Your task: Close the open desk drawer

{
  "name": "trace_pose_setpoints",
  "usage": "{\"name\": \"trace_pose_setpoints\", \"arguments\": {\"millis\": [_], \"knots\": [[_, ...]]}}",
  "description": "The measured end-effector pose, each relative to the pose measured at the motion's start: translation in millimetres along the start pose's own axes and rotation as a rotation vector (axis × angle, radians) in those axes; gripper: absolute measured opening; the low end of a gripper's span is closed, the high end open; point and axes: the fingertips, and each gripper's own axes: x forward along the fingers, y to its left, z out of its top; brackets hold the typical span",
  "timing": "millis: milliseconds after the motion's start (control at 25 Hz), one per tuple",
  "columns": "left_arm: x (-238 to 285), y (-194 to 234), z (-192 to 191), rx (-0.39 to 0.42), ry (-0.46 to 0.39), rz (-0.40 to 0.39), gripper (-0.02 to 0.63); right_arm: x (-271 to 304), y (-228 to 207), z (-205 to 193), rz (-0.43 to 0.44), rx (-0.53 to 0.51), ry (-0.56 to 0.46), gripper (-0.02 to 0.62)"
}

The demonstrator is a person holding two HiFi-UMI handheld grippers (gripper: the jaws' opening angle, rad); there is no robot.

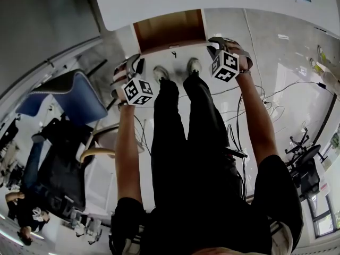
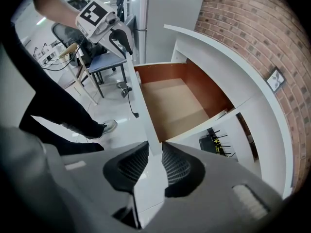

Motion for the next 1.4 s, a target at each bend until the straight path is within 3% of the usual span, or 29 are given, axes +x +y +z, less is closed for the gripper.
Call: {"name": "trace_pose_setpoints", "arguments": {"millis": [600,840,1080,1400], "knots": [[26.2,63.9,18.7,-0.103,0.011,0.109,0.116,10.9,-69.5,20.6,-0.115,0.062,-0.032,0.103],[26.8,63.2,18.2,-0.126,-0.006,0.124,0.121,10.5,-69.6,19.3,-0.179,0.087,-0.045,0.117],[18.8,63.0,22.9,-0.224,-0.075,0.146,0.153,5.7,-71.5,8.9,-0.279,0.153,-0.022,0.198],[6.7,58.0,30.3,-0.215,-0.110,0.178,0.158,-11.1,-65.9,6.7,-0.368,0.299,-0.067,0.202]]}}
